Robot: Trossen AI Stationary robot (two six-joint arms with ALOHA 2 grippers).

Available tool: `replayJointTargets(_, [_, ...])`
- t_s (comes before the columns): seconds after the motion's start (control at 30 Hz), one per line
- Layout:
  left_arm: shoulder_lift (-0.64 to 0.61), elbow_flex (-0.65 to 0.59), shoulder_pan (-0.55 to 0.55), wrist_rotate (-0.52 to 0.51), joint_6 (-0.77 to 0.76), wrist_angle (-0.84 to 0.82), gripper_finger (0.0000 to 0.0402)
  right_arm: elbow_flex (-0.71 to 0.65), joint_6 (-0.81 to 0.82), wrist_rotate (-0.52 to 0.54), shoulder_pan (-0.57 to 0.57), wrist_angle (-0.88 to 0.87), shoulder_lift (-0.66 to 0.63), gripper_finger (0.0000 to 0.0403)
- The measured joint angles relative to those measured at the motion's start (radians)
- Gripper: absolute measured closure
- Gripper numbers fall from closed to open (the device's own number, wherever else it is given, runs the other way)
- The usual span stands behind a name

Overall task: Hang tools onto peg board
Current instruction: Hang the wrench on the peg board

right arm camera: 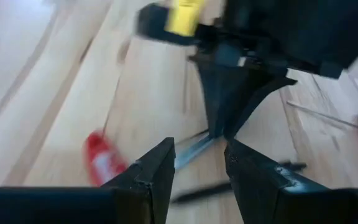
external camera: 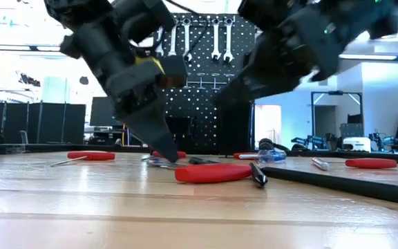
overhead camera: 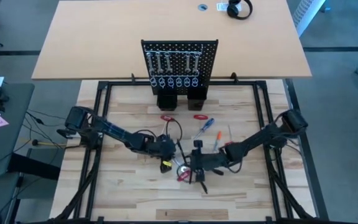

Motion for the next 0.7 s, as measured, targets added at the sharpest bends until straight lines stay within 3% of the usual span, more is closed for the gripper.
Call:
replayJointTargets(0.13, [-0.081, 0.001, -0.045, -0.098, 0.0, 0.002, 0.035, -0.032, 0.058, -0.017, -0.055, 0.209, 0.074, 0.0249])
replayJointTargets(0.23, [-0.146, 0.002, -0.085, -0.201, 0.014, -0.033, 0.035, -0.011, 0.008, -0.04, -0.081, 0.271, 0.151, 0.0243])
replayJointTargets(0.5, [-0.241, 0.002, -0.209, -0.523, -0.037, -0.242, 0.035, 0.128, 0.085, -0.035, -0.077, 0.283, 0.294, 0.0169])
replayJointTargets(0.7, [-0.237, 0.003, -0.285, -0.651, -0.107, -0.313, 0.035, 0.201, 0.244, 0.107, -0.075, 0.166, 0.351, 0.015])
